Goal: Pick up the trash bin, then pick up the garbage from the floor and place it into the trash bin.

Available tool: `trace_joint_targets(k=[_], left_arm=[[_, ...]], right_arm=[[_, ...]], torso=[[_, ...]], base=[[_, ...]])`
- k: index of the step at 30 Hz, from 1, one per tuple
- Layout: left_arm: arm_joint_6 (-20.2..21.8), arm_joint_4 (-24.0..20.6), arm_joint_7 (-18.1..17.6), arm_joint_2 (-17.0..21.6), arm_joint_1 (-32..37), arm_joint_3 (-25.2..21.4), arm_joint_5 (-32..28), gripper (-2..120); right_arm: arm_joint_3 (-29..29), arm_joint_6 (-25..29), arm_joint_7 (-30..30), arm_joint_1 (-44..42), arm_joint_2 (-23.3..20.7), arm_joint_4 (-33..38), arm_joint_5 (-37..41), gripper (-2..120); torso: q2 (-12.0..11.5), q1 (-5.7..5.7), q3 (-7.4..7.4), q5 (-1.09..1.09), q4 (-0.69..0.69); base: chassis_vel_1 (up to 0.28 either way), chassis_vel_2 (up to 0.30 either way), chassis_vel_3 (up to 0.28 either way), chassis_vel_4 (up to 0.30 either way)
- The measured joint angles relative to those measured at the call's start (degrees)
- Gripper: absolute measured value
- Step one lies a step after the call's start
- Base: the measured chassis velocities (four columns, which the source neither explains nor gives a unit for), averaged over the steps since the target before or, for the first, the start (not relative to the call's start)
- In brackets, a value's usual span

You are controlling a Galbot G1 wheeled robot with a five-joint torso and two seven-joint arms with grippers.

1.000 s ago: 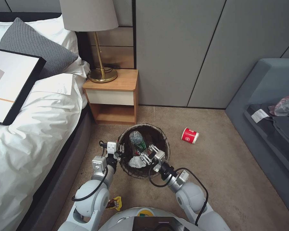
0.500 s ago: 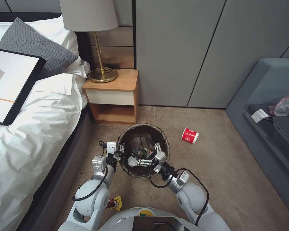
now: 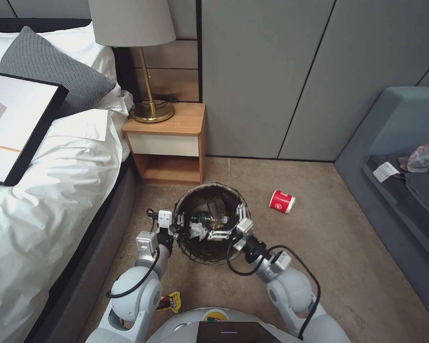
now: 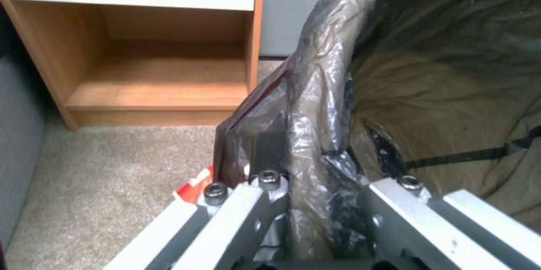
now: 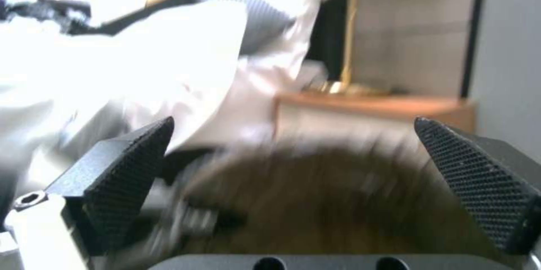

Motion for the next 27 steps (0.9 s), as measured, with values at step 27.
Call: trace_joint_targets(k=[27], left_arm=[[-0.29,-0.47,0.0,0.53,-0.02,-2.23,-1.27,0]], right_arm=[[17.91,9.41,27.69,-13.01,6.26,4.1,-8.5,99]], torso=[[0.0,0.0,0.0,0.0,0.0]], base=[[0.0,0.0,0.0,0.0]])
